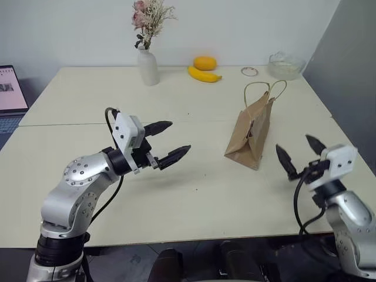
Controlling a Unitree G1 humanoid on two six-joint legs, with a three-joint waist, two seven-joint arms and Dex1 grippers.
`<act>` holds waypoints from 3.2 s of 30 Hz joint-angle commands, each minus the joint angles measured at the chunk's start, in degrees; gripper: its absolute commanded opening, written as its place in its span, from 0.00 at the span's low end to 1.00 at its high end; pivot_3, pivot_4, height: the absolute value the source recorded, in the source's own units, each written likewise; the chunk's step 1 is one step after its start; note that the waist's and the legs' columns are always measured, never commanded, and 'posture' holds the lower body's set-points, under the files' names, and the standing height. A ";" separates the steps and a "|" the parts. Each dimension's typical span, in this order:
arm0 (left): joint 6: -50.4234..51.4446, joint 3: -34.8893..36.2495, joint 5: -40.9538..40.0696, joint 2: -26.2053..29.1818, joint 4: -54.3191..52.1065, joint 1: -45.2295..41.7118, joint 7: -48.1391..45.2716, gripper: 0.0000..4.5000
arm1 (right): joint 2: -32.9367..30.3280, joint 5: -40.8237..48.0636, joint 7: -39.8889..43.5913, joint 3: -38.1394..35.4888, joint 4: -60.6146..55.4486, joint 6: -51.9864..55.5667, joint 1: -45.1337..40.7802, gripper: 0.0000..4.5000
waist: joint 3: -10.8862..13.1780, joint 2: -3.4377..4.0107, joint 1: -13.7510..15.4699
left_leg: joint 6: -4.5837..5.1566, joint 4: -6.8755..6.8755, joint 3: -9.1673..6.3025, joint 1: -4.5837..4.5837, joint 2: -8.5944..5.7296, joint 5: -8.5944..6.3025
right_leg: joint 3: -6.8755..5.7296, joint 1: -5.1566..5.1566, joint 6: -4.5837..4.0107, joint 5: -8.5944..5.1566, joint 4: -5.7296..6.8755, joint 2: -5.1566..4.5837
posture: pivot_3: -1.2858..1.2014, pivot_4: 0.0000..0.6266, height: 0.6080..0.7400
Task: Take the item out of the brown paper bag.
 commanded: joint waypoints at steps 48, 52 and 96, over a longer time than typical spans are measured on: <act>1.59 -0.77 -3.88 1.33 -1.36 -3.68 -2.93 1.00 | 13.87 -13.27 -16.84 10.85 19.02 27.06 -43.76 0.15 | 0.01 0.01 -0.27 | 0.01 0.00 -0.04 -0.34 -0.05 0.00 | 0.03 -0.27 0.04 0.02 -0.13 -0.07 | 0.52 0.24 1.00; 1.42 -0.85 -3.70 1.23 -1.34 -3.65 -2.91 1.00 | 14.31 -12.64 -15.62 10.14 20.12 26.96 -44.76 0.00 | 0.01 0.01 -0.27 | 0.01 -0.02 -0.03 -0.37 -0.03 0.00 | -0.02 -0.29 0.03 0.02 -0.14 -0.07 | 0.52 0.24 1.00; 2.37 7.14 -5.60 -2.22 -12.15 12.83 12.08 1.00 | -6.91 -34.75 29.41 31.72 68.11 -37.63 -77.56 0.00 | 0.21 0.01 -0.24 | 0.09 -0.04 0.16 -0.71 0.02 -0.05 | 0.22 -0.88 -0.31 0.22 -0.05 -0.35 | 0.52 0.24 1.00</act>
